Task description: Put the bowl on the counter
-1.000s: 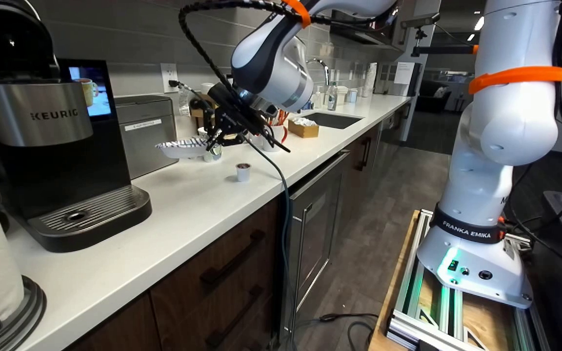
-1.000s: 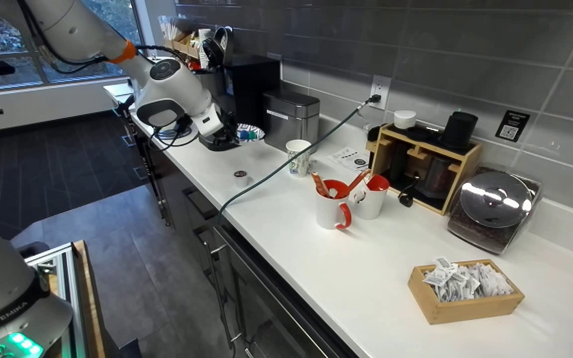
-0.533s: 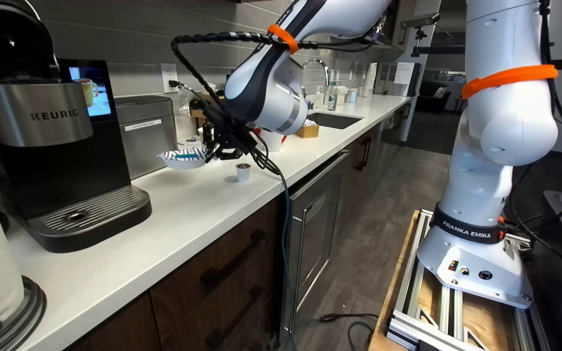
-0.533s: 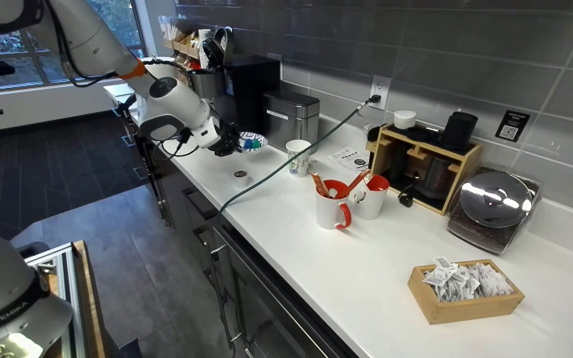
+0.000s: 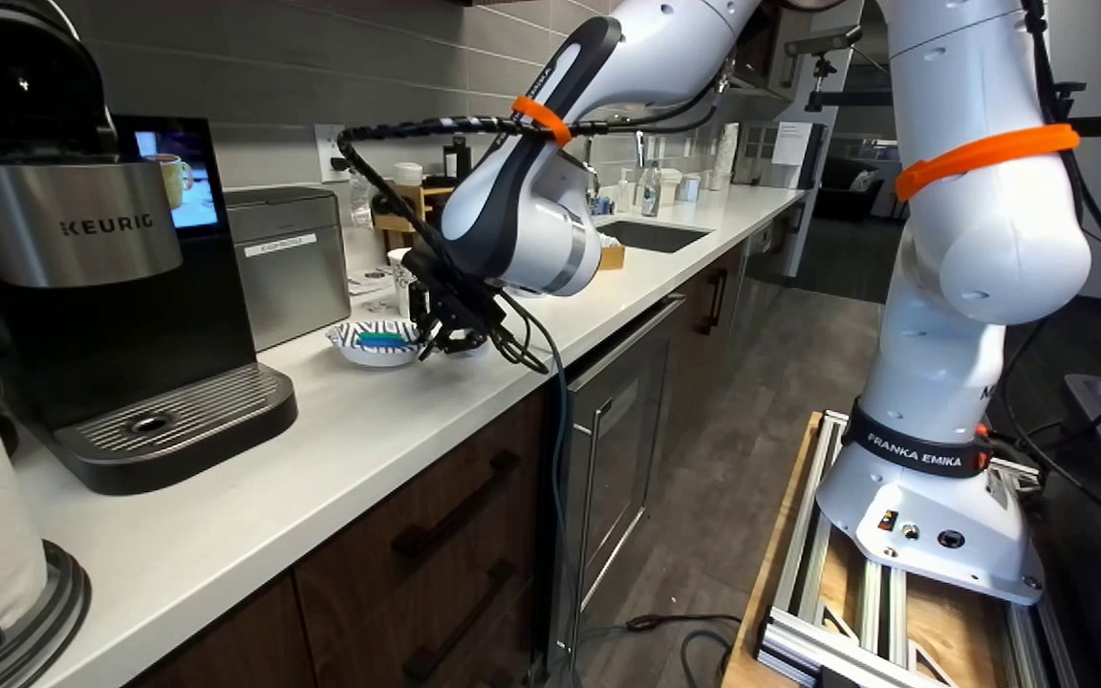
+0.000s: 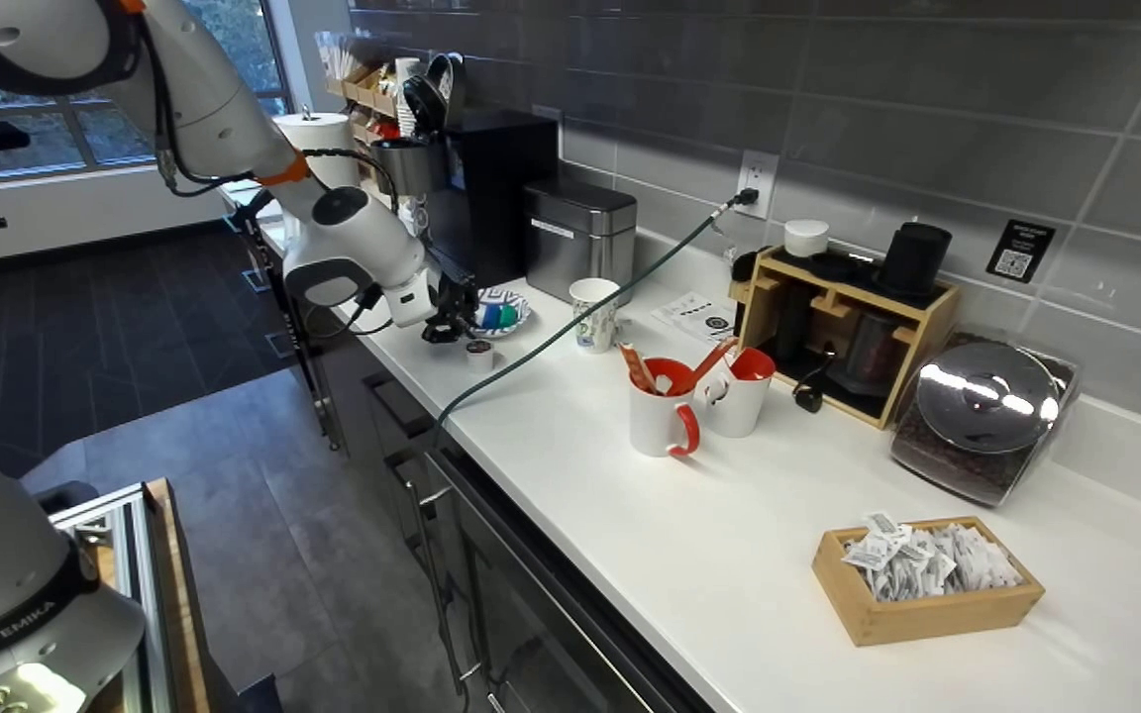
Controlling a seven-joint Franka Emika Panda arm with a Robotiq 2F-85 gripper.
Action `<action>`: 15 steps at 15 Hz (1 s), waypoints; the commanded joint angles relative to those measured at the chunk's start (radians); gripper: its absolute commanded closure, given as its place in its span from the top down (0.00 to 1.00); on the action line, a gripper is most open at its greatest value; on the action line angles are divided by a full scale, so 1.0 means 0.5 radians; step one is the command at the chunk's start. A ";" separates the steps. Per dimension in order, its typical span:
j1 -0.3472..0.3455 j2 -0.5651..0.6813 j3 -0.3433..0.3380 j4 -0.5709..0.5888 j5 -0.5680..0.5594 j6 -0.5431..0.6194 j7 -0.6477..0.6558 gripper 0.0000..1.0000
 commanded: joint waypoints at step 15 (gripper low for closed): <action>-0.079 -1.011 0.258 -0.746 -0.110 -0.180 -0.248 1.00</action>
